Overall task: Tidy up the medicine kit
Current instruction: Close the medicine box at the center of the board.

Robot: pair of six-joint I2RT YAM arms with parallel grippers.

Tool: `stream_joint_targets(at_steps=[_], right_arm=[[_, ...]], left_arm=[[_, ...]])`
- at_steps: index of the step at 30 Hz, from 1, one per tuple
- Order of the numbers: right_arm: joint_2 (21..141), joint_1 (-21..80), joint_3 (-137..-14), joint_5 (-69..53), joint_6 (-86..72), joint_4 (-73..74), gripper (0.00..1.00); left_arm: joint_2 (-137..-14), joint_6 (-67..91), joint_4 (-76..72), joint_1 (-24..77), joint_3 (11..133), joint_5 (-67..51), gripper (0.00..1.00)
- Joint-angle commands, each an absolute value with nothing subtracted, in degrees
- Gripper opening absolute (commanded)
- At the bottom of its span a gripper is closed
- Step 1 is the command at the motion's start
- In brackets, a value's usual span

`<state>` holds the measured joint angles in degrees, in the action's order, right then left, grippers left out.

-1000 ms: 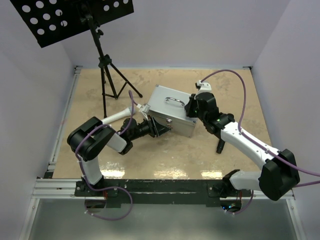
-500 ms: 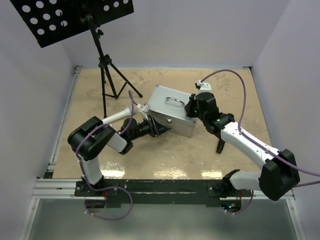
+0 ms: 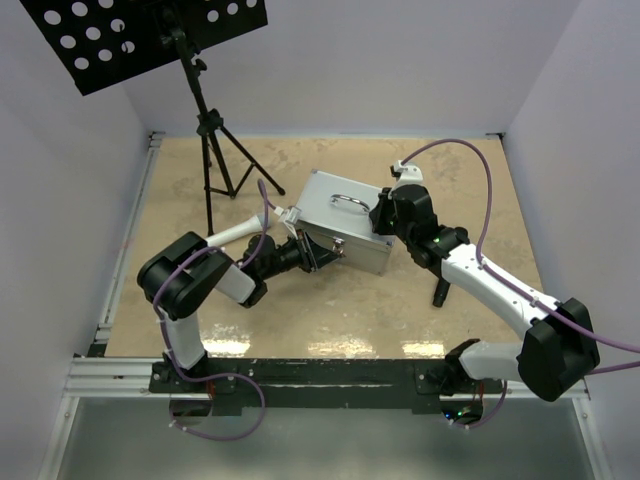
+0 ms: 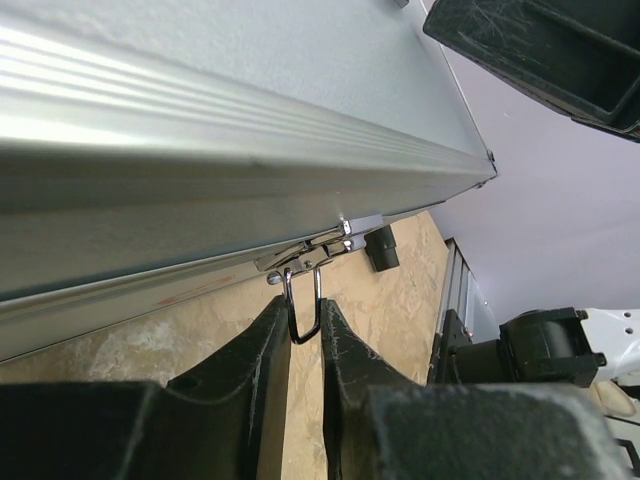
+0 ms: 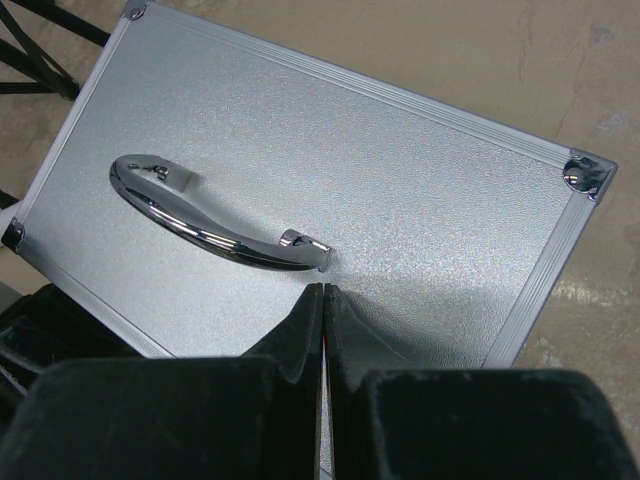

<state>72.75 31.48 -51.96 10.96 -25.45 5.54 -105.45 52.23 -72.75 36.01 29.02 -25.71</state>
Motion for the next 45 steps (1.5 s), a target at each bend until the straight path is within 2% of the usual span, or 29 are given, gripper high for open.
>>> stream_joint_targets(at_steps=[1, 5, 10, 35, 45], right_arm=[[72.69, 31.55, -51.86, 11.78, -24.7, 3.87, 0.0], [72.6, 31.47, -51.77, 11.87, -24.7, 3.78, 0.0], [72.6, 31.55, -51.77, 11.6, -24.79, 3.69, 0.0], [73.21, 31.55, -50.8, 11.25, -25.14, 2.72, 0.0], [73.48, 31.55, -49.84, 10.81, -25.31, 2.64, 0.0]], left_arm=[[-105.73, 52.38, -108.9, 35.77, 30.32, -26.1, 0.18], [-105.03, 52.21, -108.9, 35.68, 29.88, -26.1, 0.13], [-104.07, 52.21, -108.9, 35.68, 29.88, -26.02, 0.0], [-95.98, 53.96, -108.81, 35.77, 27.34, -27.69, 0.0], [-97.91, 55.81, -108.81, 35.77, 23.73, -27.86, 0.0]])
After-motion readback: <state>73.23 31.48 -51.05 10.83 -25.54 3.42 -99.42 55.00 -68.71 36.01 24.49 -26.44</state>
